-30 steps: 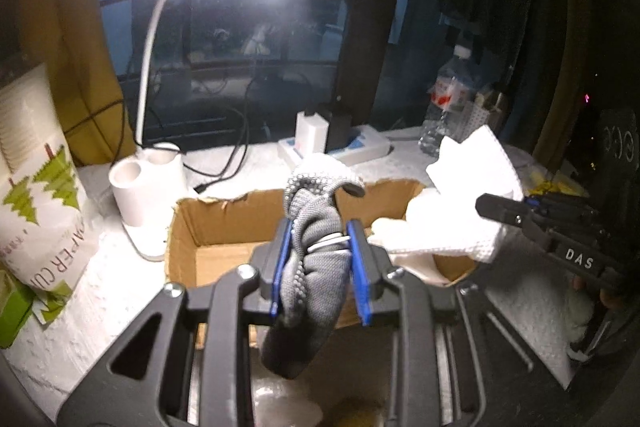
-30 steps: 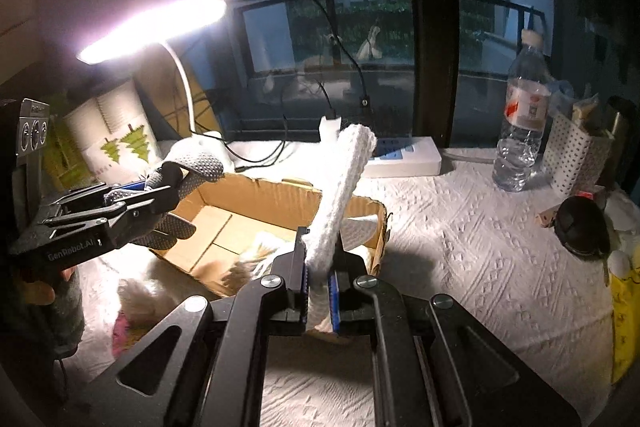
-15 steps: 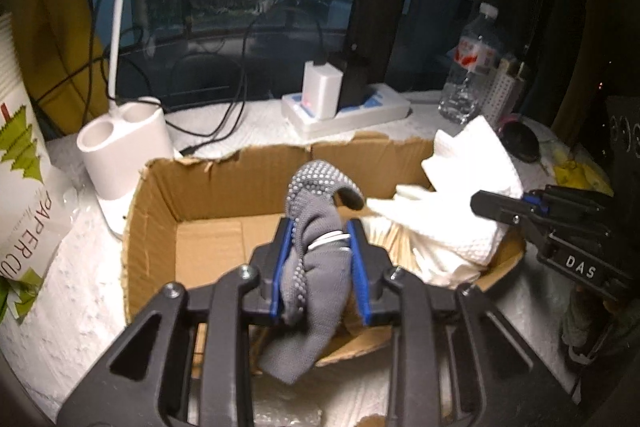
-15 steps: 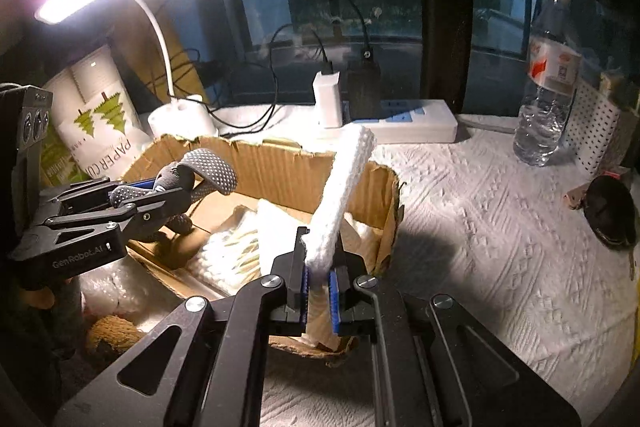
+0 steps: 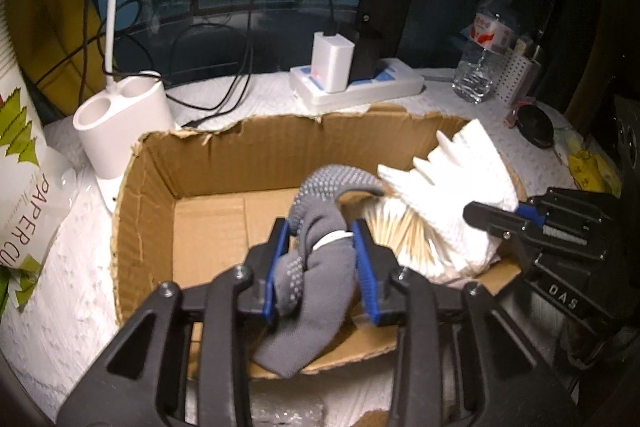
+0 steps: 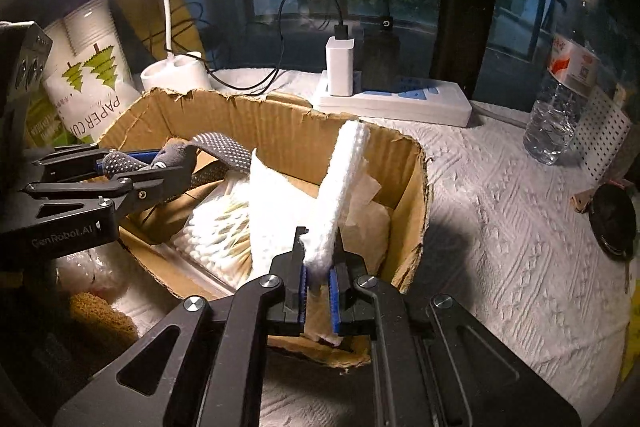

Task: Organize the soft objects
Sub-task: 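Carry the grey glove and white cloth into the cardboard box with both grippers, then open both grippers to release the glove and cloth in the box and withdraw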

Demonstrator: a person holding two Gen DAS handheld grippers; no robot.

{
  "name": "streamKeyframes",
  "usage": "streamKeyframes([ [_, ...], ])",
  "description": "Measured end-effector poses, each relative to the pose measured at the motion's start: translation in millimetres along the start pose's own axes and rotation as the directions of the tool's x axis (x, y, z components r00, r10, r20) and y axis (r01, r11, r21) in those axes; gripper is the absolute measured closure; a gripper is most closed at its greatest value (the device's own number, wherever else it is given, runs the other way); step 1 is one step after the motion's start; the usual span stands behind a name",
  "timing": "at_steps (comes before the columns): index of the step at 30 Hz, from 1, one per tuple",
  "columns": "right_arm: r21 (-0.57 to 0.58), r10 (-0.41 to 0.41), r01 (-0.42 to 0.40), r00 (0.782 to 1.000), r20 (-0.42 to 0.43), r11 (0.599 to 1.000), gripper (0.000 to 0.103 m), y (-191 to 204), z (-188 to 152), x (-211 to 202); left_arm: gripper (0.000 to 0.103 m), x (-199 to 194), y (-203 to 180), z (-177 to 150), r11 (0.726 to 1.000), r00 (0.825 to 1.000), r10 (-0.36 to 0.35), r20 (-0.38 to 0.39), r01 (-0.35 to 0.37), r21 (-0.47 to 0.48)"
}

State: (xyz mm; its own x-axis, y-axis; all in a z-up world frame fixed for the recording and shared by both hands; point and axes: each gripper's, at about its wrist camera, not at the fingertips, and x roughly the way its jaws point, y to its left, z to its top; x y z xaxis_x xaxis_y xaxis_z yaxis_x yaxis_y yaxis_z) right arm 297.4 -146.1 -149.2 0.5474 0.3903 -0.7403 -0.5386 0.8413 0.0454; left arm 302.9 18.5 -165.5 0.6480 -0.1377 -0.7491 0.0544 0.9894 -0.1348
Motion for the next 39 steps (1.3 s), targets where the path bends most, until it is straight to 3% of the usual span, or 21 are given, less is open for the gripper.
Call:
streamKeyframes([
  [3,0.012,-0.007,0.007,1.0,0.01,1.0,0.092,-1,1,-5,0.065,-4,-1,1,1.0,1.0,0.002,0.006,-0.002,0.0],
  [4,0.018,-0.008,0.007,1.0,0.022,1.0,0.086,-2,1,-9,0.06,-6,-1,1,1.0,1.0,0.001,0.01,-0.001,0.0],
  [5,0.023,-0.007,0.006,1.0,0.028,1.0,0.081,-3,2,-12,0.05,-8,-1,1,1.0,1.0,-0.003,0.017,0.003,-0.004],
  [7,0.036,-0.007,0.005,0.999,0.039,0.999,0.062,-5,2,-17,0.049,-14,-1,1,1.0,1.0,-0.009,0.03,0.009,-0.008],
  [14,0.076,-0.029,0.021,0.995,0.099,0.997,0.061,-12,-1,-38,0.049,-24,-2,2,1.0,0.999,-0.002,0.051,0.002,-0.013],
  [19,0.167,-0.043,0.019,0.989,0.139,0.986,0.059,-33,-4,-48,0.049,-29,0,1,1.0,0.998,-0.002,0.06,0.003,-0.017],
  [23,0.203,-0.081,0.064,0.994,0.075,0.977,0.058,-45,-9,-31,0.049,-27,1,0,1.0,0.999,0.003,0.052,-0.002,-0.022],
  [29,0.191,-0.068,0.069,0.998,-0.01,0.979,0.058,-45,-15,-2,0.049,-22,1,-2,1.0,0.999,0.008,0.038,-0.007,-0.026],
  [37,0.199,-0.075,0.071,0.997,0.012,0.977,0.058,-42,-13,-9,0.049,-26,0,-4,1.0,0.999,-0.003,0.046,0.004,-0.031],
  [38,0.199,-0.076,0.071,0.997,0.02,0.977,0.058,-42,-11,-13,0.047,-28,0,-4,0.999,0.999,-0.004,0.051,0.006,-0.032],
  [39,0.198,-0.075,0.068,0.997,0.028,0.978,0.057,-41,-10,-17,0.036,-30,0,-5,0.999,0.998,-0.006,0.056,0.008,-0.035],
])
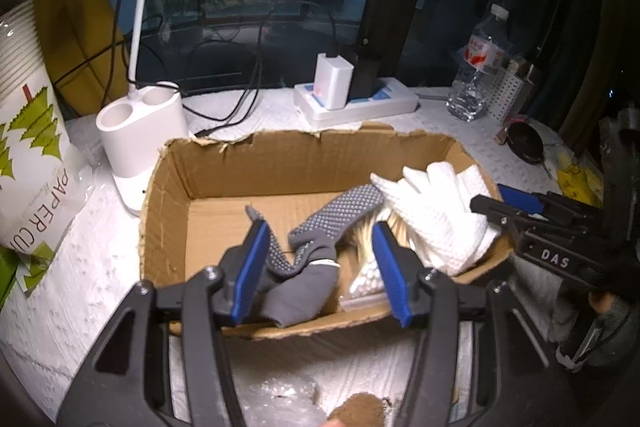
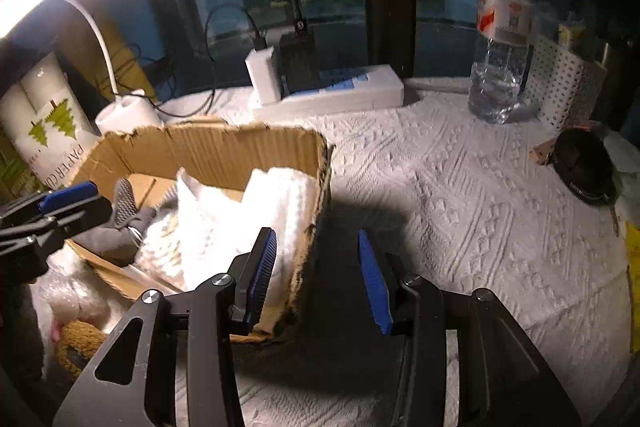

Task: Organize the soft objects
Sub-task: 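Open both grippers to release the glove and cloth in the box and withdraw, then grasp the cartoon tissue pack with the right gripper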

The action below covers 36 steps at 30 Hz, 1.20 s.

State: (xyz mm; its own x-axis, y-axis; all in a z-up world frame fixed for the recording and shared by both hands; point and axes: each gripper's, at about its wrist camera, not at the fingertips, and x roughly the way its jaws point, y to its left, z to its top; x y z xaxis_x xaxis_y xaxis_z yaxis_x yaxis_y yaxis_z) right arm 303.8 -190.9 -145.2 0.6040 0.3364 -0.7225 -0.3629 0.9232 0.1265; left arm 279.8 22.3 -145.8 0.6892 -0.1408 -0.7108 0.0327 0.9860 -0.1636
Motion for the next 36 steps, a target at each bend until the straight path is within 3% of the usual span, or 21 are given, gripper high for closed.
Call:
streamKeyframes([
  [2,-0.004,0.005,-0.005,1.0,0.016,1.0,0.053,3,2,-8,0.027,-6,1,0,1.0,1.0,-0.008,0.016,0.009,-0.012],
  [8,-0.032,0.023,-0.021,0.999,0.049,0.999,0.044,18,1,-30,0.027,-27,1,-2,1.0,0.999,-0.013,0.052,0.014,-0.015],
  [29,-0.082,0.052,-0.045,0.994,0.096,0.996,0.041,67,-22,-86,0.027,-91,9,-33,0.999,0.991,-0.031,0.127,0.034,-0.019],
  [33,-0.091,0.056,-0.047,0.994,0.097,0.995,0.031,76,-30,-90,0.027,-99,15,-43,0.999,0.992,-0.028,0.127,0.032,-0.025],
  [36,-0.095,0.054,-0.045,0.994,0.092,0.994,0.031,81,-36,-92,0.027,-105,19,-52,0.999,0.991,-0.029,0.128,0.032,-0.026],
])
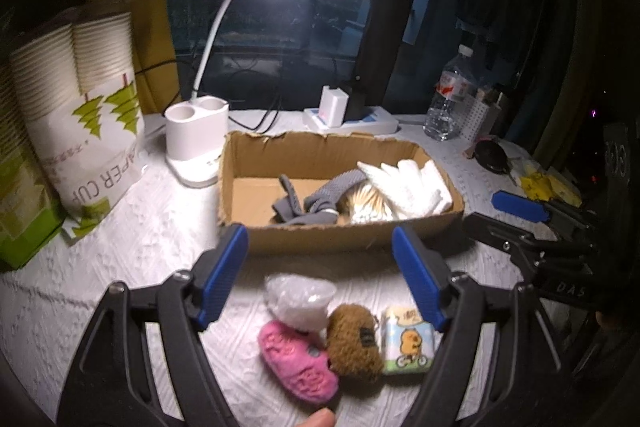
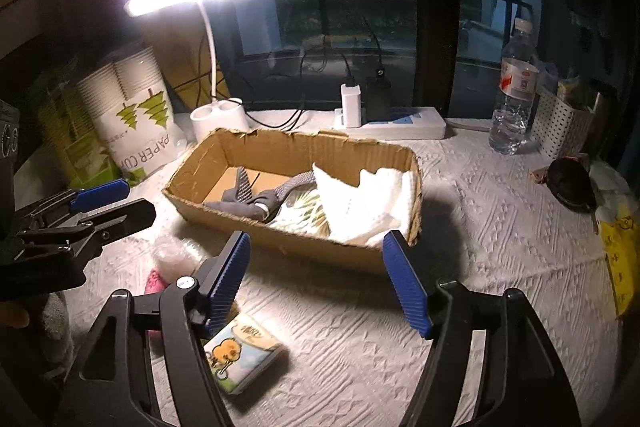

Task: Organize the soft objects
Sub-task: 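Grasp the cartoon tissue pack with the right gripper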

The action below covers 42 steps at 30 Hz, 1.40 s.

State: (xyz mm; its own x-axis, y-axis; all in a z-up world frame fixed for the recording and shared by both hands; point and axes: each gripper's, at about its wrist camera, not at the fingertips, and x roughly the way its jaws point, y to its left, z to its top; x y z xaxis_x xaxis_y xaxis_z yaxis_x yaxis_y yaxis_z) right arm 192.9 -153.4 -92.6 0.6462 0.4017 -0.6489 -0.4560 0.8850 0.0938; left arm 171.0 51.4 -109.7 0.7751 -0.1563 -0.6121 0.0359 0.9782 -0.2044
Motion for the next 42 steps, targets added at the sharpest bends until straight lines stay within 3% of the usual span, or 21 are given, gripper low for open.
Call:
streamKeyframes([
  [20,-0.031,0.003,-0.005,0.998,-0.06,1.0,0.031,40,-34,4,0.027,-21,22,-46,0.999,1.0,-0.009,-0.017,0.009,-0.031],
  [42,0.008,0.054,-0.054,0.973,-0.225,0.999,0.031,49,-72,50,0.027,-11,34,-80,0.997,0.997,0.011,-0.075,-0.017,-0.078],
])
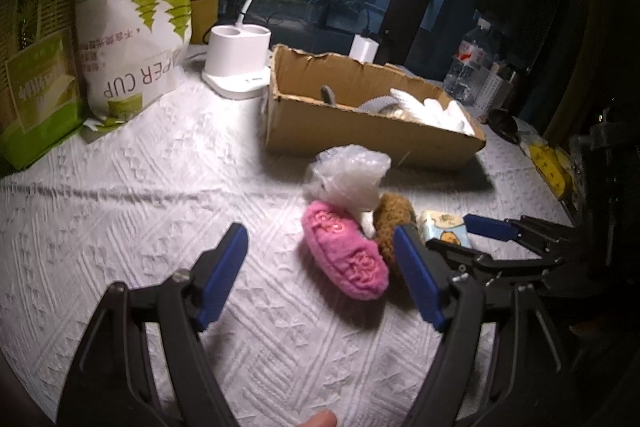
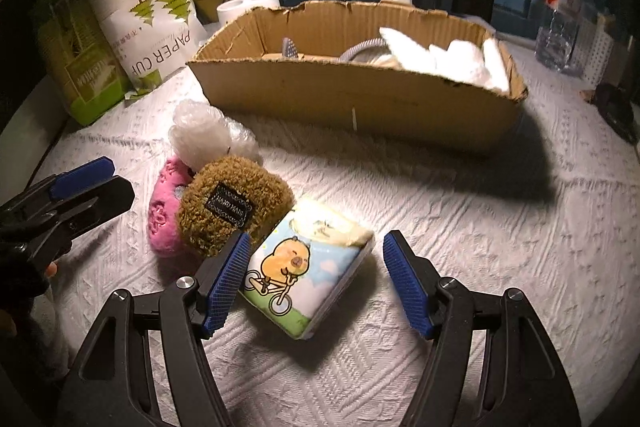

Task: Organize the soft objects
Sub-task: 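Grasp the cartoon tissue pack with the right gripper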

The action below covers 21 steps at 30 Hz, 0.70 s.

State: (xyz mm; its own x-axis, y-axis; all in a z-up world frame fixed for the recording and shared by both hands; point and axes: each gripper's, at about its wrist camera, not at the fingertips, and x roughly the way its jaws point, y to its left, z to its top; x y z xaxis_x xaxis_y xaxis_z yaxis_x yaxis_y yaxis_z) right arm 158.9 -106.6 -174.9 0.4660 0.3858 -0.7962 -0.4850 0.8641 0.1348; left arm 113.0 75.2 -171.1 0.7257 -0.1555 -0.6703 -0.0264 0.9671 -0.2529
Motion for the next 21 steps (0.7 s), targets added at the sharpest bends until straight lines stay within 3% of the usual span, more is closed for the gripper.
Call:
streamKeyframes([
  [10,-0.035,0.051,-0.051,0.999,-0.001,0.998,0.042,3,-3,-2,0.027,7,-18,2,0.999,1.0,0.004,-0.019,-0.004,0.037],
  [21,0.005,0.045,-0.045,0.998,0.051,0.999,0.044,-32,-5,-22,0.027,23,-58,7,0.991,0.999,0.003,-0.043,0.003,0.135],
])
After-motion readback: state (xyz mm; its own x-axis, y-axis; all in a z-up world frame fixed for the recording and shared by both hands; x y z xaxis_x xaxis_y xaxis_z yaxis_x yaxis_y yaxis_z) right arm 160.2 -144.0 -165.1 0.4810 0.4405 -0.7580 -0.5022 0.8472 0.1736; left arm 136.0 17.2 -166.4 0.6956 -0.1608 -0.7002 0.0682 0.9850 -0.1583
